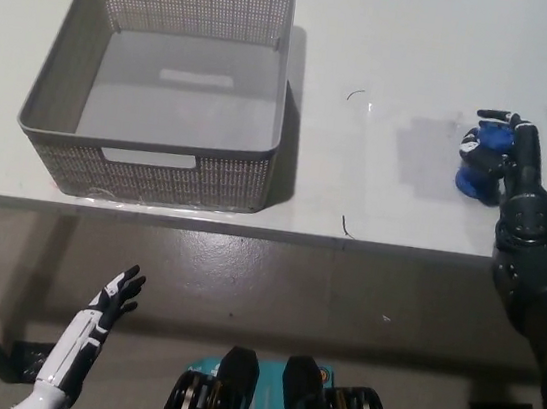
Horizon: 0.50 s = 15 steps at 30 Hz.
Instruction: Use the right hand to pick up a chess pieces and put it into a container on the left hand side
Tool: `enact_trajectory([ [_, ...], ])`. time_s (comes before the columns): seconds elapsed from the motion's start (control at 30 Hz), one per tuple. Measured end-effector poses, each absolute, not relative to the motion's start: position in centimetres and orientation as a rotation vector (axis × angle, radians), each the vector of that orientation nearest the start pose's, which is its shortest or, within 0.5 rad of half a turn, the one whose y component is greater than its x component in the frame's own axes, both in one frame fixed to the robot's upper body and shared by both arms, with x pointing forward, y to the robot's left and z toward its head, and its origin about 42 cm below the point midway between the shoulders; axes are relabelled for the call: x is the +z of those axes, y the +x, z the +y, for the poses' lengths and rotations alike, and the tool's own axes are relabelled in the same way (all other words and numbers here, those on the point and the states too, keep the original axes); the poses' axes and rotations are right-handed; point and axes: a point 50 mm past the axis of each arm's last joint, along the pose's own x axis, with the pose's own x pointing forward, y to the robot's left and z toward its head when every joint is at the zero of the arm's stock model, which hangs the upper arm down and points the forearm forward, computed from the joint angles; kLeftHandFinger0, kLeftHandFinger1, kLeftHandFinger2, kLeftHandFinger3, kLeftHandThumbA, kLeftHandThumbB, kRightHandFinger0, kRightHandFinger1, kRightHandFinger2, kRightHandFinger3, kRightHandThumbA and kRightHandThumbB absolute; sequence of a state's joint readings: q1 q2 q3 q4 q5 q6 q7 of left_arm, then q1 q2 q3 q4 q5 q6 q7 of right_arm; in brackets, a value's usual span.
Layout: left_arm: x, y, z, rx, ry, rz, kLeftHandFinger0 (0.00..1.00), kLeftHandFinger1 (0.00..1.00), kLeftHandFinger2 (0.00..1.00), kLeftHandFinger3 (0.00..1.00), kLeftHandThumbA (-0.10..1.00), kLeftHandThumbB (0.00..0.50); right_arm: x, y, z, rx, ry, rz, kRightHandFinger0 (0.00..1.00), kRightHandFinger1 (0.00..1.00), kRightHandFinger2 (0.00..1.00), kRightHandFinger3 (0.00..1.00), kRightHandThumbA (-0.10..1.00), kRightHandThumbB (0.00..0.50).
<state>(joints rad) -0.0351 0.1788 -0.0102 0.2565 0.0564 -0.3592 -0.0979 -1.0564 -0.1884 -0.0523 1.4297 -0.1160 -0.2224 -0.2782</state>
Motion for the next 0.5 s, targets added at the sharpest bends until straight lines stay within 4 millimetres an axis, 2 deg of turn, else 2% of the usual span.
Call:
enact_trajectory([
  [0.03, 6.39, 28.77, 26.63, -0.139, 0.239, -0.125, 1.00, 1.00, 1.00, 1.00, 1.00, 0.170, 18.62, 55.00, -24.54, -0.221, -0.306, 0.116, 0.01, 0.36, 0.74, 0.70, -0.10, 0.138],
  [0.1, 6.43, 28.82, 26.65, -0.140, 0.239, -0.127, 1.00, 1.00, 1.00, 1.00, 1.00, 0.171, 18.64, 55.00, -24.58, -0.228, -0.294, 0.114, 0.00, 0.34, 0.73, 0.69, -0.10, 0.160],
  [0.2, 6.46, 28.82, 26.73, -0.140, 0.241, -0.127, 1.00, 1.00, 1.00, 1.00, 1.00, 0.188, 18.67, 54.99, -24.68, -0.244, -0.271, 0.110, 0.00, 0.32, 0.73, 0.67, -0.10, 0.145],
  [0.33, 6.46, 28.75, 27.00, -0.141, 0.249, -0.125, 1.00, 1.00, 1.00, 1.00, 1.00, 0.171, 18.63, 54.96, -24.68, -0.262, -0.235, 0.112, 0.00, 0.30, 0.69, 0.66, -0.10, 0.155],
  [0.4, 6.46, 28.71, 27.15, -0.140, 0.252, -0.124, 1.00, 1.00, 1.00, 1.00, 1.00, 0.170, 18.65, 54.95, -24.64, -0.265, -0.226, 0.109, 0.00, 0.30, 0.68, 0.67, -0.10, 0.154],
  [0.5, 6.42, 28.67, 27.18, -0.140, 0.253, -0.122, 1.00, 1.00, 1.00, 1.00, 1.00, 0.162, 18.73, 55.00, -24.36, -0.263, -0.219, 0.104, 0.00, 0.35, 0.73, 0.68, -0.10, 0.155],
])
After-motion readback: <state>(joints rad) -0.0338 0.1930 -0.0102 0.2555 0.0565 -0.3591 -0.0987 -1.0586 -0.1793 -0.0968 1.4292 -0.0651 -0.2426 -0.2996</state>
